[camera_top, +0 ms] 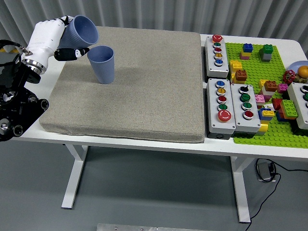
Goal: Pick cup pour cup place
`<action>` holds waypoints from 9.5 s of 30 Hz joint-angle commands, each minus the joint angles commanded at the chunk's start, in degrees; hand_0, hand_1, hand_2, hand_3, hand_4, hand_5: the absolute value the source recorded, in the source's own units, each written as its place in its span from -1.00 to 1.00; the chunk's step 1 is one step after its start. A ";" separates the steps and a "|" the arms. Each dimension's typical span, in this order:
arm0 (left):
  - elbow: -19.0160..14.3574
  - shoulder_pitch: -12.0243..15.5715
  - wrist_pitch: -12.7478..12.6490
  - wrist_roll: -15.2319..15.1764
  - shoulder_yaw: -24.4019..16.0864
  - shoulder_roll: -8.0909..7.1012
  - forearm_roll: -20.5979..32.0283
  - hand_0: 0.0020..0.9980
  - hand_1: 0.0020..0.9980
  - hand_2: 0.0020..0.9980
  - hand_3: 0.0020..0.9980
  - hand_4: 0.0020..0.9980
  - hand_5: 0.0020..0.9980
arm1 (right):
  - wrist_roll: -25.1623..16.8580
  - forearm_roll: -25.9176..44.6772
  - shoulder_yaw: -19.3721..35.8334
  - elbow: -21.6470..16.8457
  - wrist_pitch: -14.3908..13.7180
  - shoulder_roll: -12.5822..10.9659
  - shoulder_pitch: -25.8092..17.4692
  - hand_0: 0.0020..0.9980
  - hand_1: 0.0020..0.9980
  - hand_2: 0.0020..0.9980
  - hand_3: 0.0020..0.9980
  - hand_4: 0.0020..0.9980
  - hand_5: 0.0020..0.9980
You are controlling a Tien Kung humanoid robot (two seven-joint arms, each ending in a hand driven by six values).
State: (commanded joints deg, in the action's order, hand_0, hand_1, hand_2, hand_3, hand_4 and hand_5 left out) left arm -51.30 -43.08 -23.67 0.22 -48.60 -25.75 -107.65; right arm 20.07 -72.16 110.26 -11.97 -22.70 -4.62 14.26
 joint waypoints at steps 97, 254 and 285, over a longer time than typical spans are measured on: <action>2.52 -11.41 3.23 8.87 21.61 -5.10 -17.92 -0.03 0.00 0.08 0.14 0.53 -0.49 | -0.13 1.24 -0.96 0.03 -0.44 -0.64 0.59 0.34 0.10 -0.01 0.09 -0.93 -0.24; -3.45 26.97 -13.31 -27.09 -9.06 19.91 38.50 0.41 0.51 0.80 0.81 0.82 -0.15 | 0.37 -1.74 0.59 -0.02 -0.03 0.85 -1.44 0.34 0.10 -0.01 0.08 -0.94 -0.23; -6.28 28.96 -13.31 -24.12 -10.34 18.87 34.24 0.79 0.89 1.00 1.00 1.00 0.04 | 0.23 -1.58 0.70 0.01 -0.01 0.79 -1.31 0.34 0.10 -0.01 0.09 -0.94 -0.23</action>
State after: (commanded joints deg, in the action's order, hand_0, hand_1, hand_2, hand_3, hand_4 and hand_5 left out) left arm -57.58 -14.11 -36.98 -23.90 -58.94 -6.89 -73.41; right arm 20.30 -73.73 110.95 -11.97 -22.71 -3.84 12.94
